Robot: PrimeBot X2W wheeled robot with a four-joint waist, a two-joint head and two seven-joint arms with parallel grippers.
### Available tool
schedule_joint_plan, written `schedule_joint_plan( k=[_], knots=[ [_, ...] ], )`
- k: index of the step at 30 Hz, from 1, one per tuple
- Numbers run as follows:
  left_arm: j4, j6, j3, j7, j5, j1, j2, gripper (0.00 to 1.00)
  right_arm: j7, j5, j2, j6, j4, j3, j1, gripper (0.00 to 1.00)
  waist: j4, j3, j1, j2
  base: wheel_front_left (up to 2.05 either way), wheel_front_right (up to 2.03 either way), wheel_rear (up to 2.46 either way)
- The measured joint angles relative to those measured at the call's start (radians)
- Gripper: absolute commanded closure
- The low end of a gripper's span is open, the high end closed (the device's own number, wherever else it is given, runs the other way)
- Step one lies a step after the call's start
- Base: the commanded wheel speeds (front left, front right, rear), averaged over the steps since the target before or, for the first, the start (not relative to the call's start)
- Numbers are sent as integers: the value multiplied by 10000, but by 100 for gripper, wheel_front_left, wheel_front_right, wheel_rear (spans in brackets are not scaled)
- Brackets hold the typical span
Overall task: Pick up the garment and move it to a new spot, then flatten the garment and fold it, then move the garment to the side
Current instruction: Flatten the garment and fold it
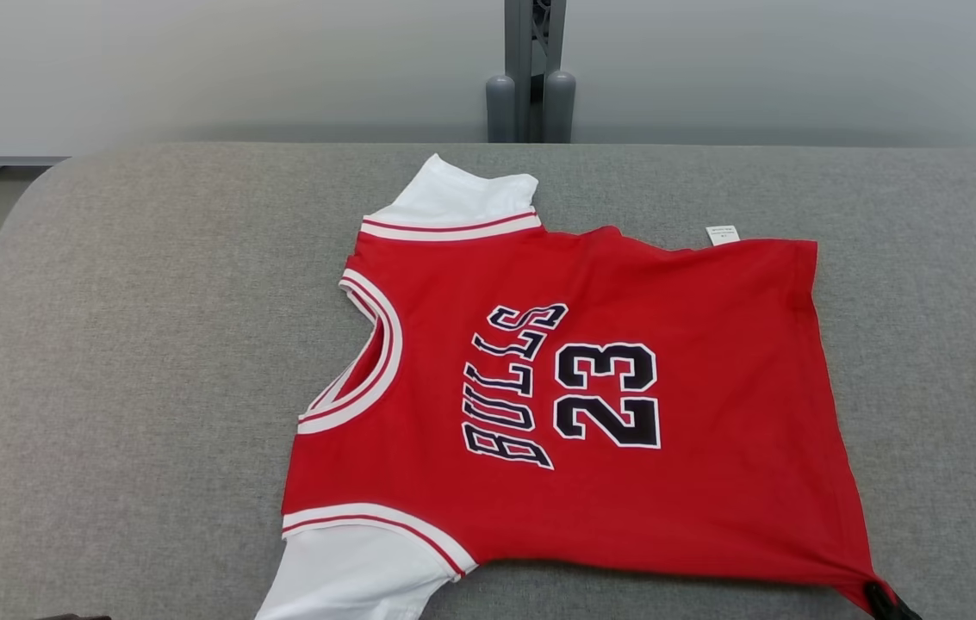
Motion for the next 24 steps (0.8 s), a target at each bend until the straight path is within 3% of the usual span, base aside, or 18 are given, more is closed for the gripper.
schedule_joint_plan(
  k=[6,11,14,16,24],
  knots=[
    [-4,-79,232,-44,75,-312,142,100,447,-209,272,0,-554,-132,-223,100,-129,142,0,0,0,0,0],
    [244,-464,414,-115,173,-1326,48,100,468,-470,380,0,-667,-221,-1189,100,-271,451,0,0,0,0,0],
    [706,-635,525,-311,286,-2236,-326,100,290,-575,420,0,-529,-253,-2029,100,-343,723,0,0,0,0,0],
    [1404,-794,548,-587,301,-3173,-1016,100,61,-736,449,0,-130,-265,-2736,100,-419,1007,0,0,0,0,0],
    [3847,-1664,140,-849,362,-5287,-2151,100,-633,-788,460,0,1413,247,-4226,100,-538,1618,0,0,0,0,0]
  ],
)
